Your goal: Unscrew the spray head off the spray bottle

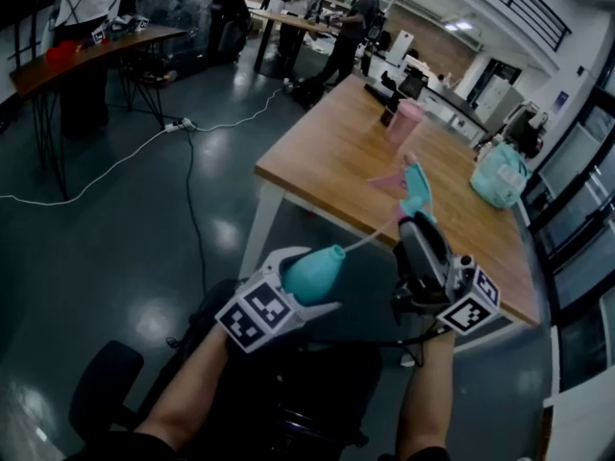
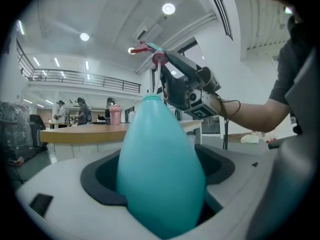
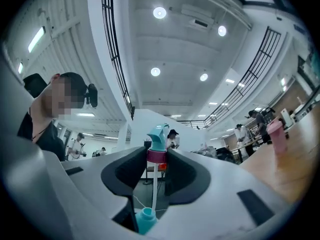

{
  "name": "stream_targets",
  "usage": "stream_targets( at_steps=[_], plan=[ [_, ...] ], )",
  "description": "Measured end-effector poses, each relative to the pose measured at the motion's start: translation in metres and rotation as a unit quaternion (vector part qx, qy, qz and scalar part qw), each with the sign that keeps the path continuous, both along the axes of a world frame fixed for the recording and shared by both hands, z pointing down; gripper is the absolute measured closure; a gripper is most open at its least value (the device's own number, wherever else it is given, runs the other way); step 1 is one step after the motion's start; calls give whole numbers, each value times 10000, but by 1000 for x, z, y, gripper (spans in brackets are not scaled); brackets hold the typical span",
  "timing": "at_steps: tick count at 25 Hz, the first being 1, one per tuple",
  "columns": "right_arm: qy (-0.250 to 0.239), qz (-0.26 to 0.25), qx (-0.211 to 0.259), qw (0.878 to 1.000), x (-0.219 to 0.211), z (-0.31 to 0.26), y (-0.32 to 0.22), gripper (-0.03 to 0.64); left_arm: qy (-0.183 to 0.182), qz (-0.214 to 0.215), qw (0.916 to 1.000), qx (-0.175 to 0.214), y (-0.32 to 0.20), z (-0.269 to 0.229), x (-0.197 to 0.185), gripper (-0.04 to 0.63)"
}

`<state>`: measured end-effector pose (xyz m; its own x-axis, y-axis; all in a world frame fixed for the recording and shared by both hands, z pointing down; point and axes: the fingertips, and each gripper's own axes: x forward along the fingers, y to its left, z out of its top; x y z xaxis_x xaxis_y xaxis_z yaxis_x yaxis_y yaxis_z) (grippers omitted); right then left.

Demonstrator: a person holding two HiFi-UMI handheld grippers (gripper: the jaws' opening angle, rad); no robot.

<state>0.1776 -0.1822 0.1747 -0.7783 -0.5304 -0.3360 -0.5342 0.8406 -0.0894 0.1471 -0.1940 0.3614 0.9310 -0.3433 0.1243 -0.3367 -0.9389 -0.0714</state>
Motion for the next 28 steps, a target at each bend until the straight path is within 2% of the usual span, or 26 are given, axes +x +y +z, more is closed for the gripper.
stream_targets(
  at_steps=[7, 12, 20, 28],
  plan=[
    [18, 1203, 330, 9922, 49, -20, 12, 479, -169, 166, 9996, -120, 6, 15, 29, 167],
    [313, 2040, 430, 9775, 70, -21, 17, 479, -150, 146, 9996, -169, 5, 17, 36, 167],
    [237, 2466, 13, 9688, 86, 20, 10, 479, 121, -12, 9999, -92, -3, -1, 35, 167],
    [394, 2827, -383, 9576, 76, 64, -1, 480, 242, -243, 9993, -120, -19, -9, 25, 167]
  ],
)
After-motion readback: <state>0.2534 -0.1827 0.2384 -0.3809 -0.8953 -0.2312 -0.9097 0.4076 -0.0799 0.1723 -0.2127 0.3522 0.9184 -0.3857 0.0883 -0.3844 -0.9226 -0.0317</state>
